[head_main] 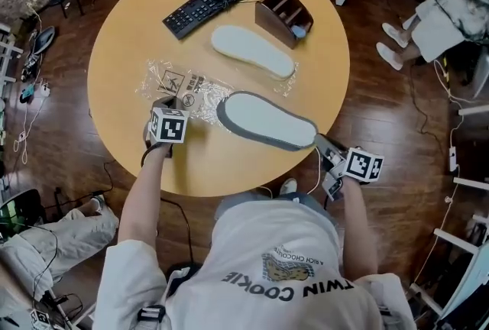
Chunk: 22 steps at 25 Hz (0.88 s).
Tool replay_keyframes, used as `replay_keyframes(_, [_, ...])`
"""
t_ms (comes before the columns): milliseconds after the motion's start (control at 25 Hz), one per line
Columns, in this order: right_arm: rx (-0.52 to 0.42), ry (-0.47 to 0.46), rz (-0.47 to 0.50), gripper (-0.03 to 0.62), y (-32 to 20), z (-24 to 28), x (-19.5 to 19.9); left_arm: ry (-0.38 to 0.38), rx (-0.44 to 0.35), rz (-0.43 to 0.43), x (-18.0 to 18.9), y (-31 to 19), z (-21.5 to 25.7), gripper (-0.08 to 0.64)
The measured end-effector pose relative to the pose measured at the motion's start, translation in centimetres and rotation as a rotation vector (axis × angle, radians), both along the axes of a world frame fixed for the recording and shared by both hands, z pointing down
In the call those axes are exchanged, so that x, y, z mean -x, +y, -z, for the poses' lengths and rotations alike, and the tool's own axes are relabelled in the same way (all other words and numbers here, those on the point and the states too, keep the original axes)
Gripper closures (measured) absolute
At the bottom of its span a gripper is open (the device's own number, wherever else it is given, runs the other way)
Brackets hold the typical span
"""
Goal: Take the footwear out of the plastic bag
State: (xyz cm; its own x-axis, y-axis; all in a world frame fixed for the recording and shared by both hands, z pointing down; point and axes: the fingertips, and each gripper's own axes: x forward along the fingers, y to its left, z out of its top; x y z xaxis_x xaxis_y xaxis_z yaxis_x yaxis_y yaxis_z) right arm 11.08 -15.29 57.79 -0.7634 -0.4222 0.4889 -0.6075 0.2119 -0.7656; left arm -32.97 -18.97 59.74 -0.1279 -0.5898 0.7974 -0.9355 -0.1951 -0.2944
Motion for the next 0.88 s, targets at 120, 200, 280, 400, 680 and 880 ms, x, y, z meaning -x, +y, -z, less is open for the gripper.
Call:
replay_keyframes(120, [0.006,-0.011,-0.015,0.561,0.0,-0.1,-0.6,0.001,0.006,0.004,0.0,0.0,0.1,0.561])
replay_keyframes(200, [0.008,0.000,-0.021,0.561,0.0,-0.1,-1.0,0.000,0.013,0.007,0.1,0.0,0.1,0.561])
replay_keyframes(280, [0.008,0.017,-0.024,0.561,0.0,-0.2,-1.3,-0.001,0.017,0.007,0.3,0.0,0.0,0.561])
replay_keyframes(400, [-0.009,0.049,-0.024,0.558,-0.1,-0.4,-1.4,0.000,0.023,0.006,0.3,0.0,0.0,0.561])
replay_keyframes(680, [-0.078,0.156,-0.038,0.531,-0.9,0.6,-1.5,0.050,-0.023,0.004,-0.5,0.2,1.2,0.560])
replay_keyframes(880, [-0.113,0.182,-0.019,0.517,-1.8,1.6,-0.8,0.096,-0.105,0.004,-2.0,0.3,3.6,0.560])
